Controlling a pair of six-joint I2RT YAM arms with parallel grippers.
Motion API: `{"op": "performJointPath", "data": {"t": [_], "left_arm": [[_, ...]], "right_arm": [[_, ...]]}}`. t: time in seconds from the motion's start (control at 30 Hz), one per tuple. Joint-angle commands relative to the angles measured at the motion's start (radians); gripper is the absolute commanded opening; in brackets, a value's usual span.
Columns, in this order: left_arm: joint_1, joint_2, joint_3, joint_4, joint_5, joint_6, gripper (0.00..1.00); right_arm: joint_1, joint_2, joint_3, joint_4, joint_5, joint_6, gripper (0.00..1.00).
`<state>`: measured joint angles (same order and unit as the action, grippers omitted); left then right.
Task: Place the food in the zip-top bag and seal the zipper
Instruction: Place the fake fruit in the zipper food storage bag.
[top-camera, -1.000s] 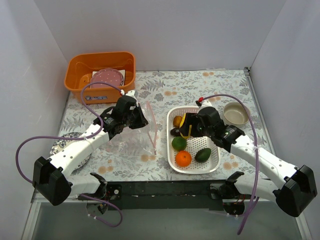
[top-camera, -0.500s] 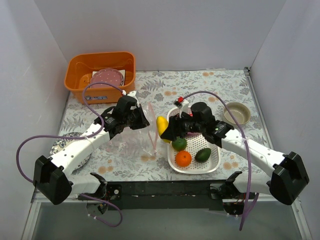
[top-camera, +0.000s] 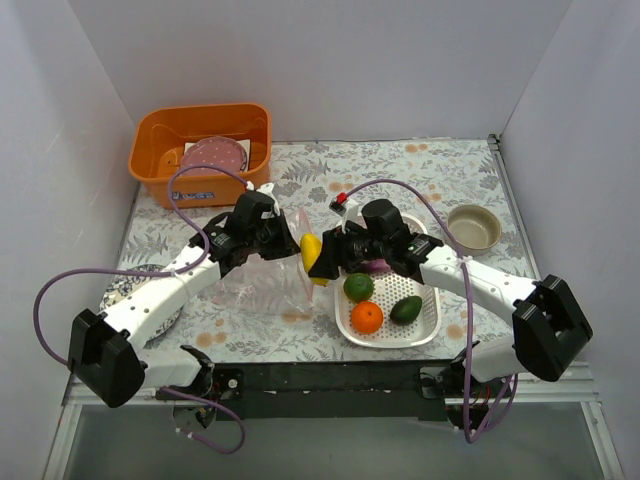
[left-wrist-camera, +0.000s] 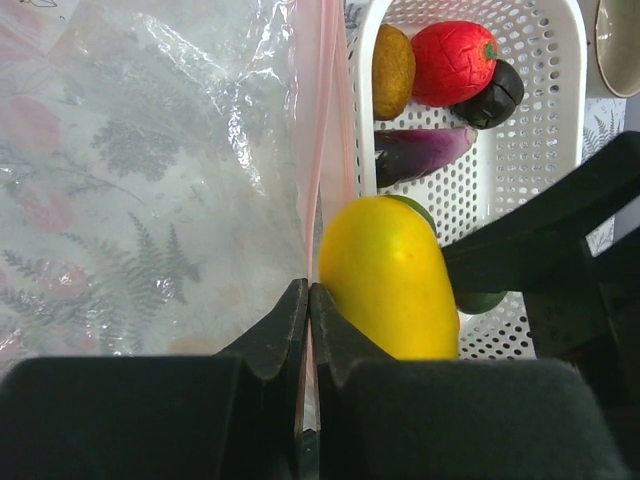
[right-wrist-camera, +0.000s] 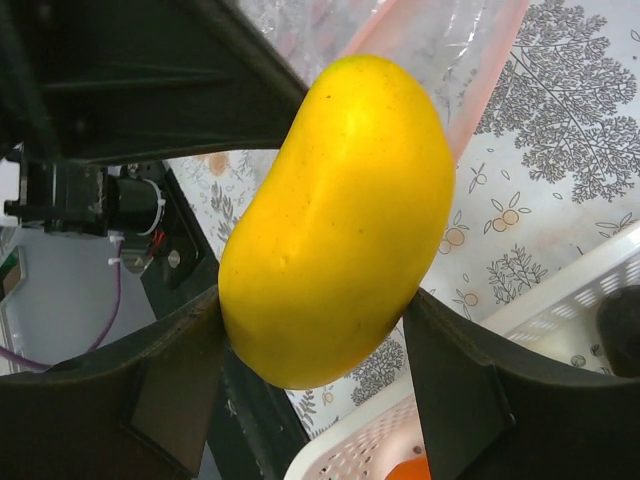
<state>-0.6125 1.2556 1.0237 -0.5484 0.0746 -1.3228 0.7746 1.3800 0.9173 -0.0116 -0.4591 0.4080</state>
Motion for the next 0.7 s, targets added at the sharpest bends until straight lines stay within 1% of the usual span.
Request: {"op": "performJointPath", "data": {"t": [0.0,0.17,0.33,0.43,0.5,0.6,0.67], "left_arm": [[0.0,-0.064,0.006,0.013,0.004,-0.009,0.0],[0.0,-0.071,-0.011,0.019,0.031,-0.026,0.0],[0.0,-0.064,-0.014,0.027,0.065,-0.026,0.0],[0.0,-0.067,-0.011,0.028,0.096,-0.029,0.0],[0.0,-0.076,-0.005,0.028,0.106,-0.038,0.0],[0.0,-0.097,0.007,0.031,0.1,-0.046,0.0],[0.0,-0.094,0.021,0.024,0.09,-0.047,0.0]], "right_arm": [[0.005,0.025,0.02,0.074,0.046,0.072,0.27],[0.003,0.036,0.02,0.094,0.062,0.12,0.27],[0.003,0.066,0.066,0.072,0.088,0.126,0.29],[0.005,0.09,0.107,0.02,0.117,0.117,0.35],[0.005,0.113,0.132,-0.023,0.132,0.098,0.36],[0.005,0.116,0.141,-0.025,0.119,0.08,0.42],[0.005,0.107,0.13,-0.002,0.106,0.078,0.5]]}}
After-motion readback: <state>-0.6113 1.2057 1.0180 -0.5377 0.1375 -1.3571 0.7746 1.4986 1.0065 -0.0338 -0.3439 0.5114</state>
